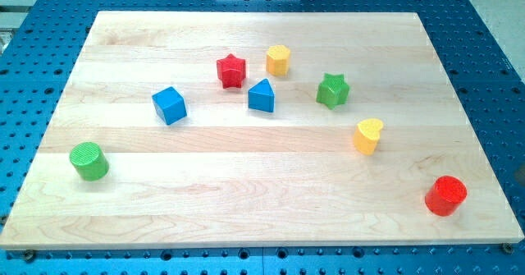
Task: Move the yellow heart below the green star
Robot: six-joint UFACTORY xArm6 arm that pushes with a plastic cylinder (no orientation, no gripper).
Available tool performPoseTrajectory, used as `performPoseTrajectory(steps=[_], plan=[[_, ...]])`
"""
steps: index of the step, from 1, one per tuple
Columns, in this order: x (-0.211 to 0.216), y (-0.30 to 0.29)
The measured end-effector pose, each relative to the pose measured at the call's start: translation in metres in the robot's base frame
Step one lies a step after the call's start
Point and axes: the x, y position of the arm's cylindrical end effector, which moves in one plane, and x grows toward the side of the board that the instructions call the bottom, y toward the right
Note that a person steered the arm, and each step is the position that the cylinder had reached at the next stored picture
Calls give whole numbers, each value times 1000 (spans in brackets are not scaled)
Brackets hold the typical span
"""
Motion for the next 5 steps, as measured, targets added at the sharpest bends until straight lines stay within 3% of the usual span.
performPoseTrajectory(steps=[1,3,4,5], plan=[[3,-2],[-98,-90],[-99,-109],[-79,-164]])
